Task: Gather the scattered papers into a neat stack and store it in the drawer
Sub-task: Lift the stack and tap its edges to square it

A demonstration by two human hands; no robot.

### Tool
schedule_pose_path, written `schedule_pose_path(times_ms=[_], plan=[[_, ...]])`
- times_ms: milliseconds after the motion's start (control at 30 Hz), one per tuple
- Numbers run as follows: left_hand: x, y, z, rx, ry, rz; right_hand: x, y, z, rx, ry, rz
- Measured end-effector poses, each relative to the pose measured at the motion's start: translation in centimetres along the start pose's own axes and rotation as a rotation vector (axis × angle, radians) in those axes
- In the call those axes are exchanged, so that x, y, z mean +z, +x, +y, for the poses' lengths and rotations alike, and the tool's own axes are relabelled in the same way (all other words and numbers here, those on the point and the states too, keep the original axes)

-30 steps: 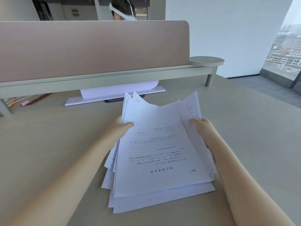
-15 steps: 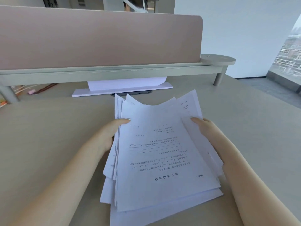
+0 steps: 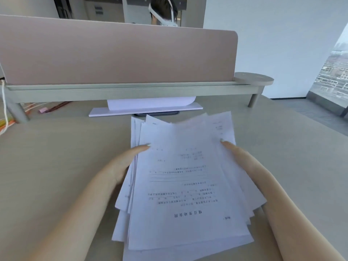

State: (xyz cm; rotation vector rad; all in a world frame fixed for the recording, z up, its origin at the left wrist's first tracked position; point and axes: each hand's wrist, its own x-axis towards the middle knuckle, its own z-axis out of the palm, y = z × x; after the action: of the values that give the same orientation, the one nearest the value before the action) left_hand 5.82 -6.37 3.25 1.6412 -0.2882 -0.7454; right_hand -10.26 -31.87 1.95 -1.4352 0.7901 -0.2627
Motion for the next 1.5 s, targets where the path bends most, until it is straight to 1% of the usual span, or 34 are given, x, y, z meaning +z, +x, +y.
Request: schedule_pose_path(times_ms=[67, 133, 233, 333, 400, 467, 533, 600, 667, 733, 833, 900, 967, 1067, 1133, 1233, 1333, 1400, 1500], plan=[[0.3, -0.1, 0.0, -0.007, 0.078, -0.063, 0.2, -0.3, 0.1, -0.025, -0.015, -0.052], [0.5, -0.4, 0.0, -0.001, 0.081, -0.068, 0.2, -0.7, -0.1, -0.018, 0.090, -0.114], [0.1, 0.1, 0.1, 0.003, 0.049, -0.004, -0.2, -0.7, -0.3, -0.046, 0.178, -0.114], [-0.1, 0.4, 0.2, -0.014, 0.073, -0.041, -0.6, -1.0, -0.2, -0.010, 0.243, -0.175], [0.1, 0.5, 0.3, -0.013, 0.079, -0.056, -0.8, -1.3, 0.1, 0.022, 0.220, -0.183], [0.4, 0.2, 0.6, 0.030, 0.061, -0.024, -0.9, -1.5, 0.2, 0.044, 0.220, -0.188], [0.4, -0.1, 1.3, 0.086, 0.011, -0.030, -0.8, -1.9, 0.1, 0.045, 0.255, -0.195], [0.5, -0.5, 2.5, 0.133, -0.054, -0.008, -0.6, -2.6, -0.5, 0.025, 0.283, -0.168], [0.8, -1.0, 3.9, 0.214, -0.107, 0.020, -0.7, -3.3, -1.7, -0.033, 0.298, -0.134], [1.2, -1.6, 5.6, 0.330, -0.164, 0.032, -0.8, -4.3, -3.9, -0.138, 0.308, -0.155], [2.1, -2.6, 9.4, 0.528, -0.235, 0.074, -0.6, -6.5, -8.8, -0.361, 0.294, -0.165], [2.5, -3.4, 12.3, 0.641, -0.263, 0.087, -0.5, -7.7, -12.0, -0.523, 0.283, -0.133], [2.7, -4.1, 14.6, 0.737, -0.257, 0.073, -0.5, -8.6, -14.5, -0.655, 0.278, -0.081], [2.7, -4.2, 15.6, 0.789, -0.165, 0.066, -0.4, -8.8, -15.7, -0.739, 0.264, -0.024], [3.0, -3.6, 14.4, 0.756, -0.107, 0.075, -0.3, -8.1, -14.9, -0.730, 0.233, -0.019], [4.1, -2.7, 11.8, 0.664, -0.089, 0.124, 0.1, -6.3, -12.3, -0.609, 0.184, -0.032], [4.9, -2.2, 10.7, 0.632, -0.057, 0.200, 0.9, -5.2, -11.0, -0.521, 0.178, 0.018], [5.2, -2.1, 10.8, 0.659, -0.062, 0.210, 1.3, -4.8, -11.0, -0.529, 0.198, 0.080], [5.6, -2.3, 11.5, 0.752, -0.101, 0.227, 1.7, -5.2, -12.5, -0.614, 0.220, 0.176]])
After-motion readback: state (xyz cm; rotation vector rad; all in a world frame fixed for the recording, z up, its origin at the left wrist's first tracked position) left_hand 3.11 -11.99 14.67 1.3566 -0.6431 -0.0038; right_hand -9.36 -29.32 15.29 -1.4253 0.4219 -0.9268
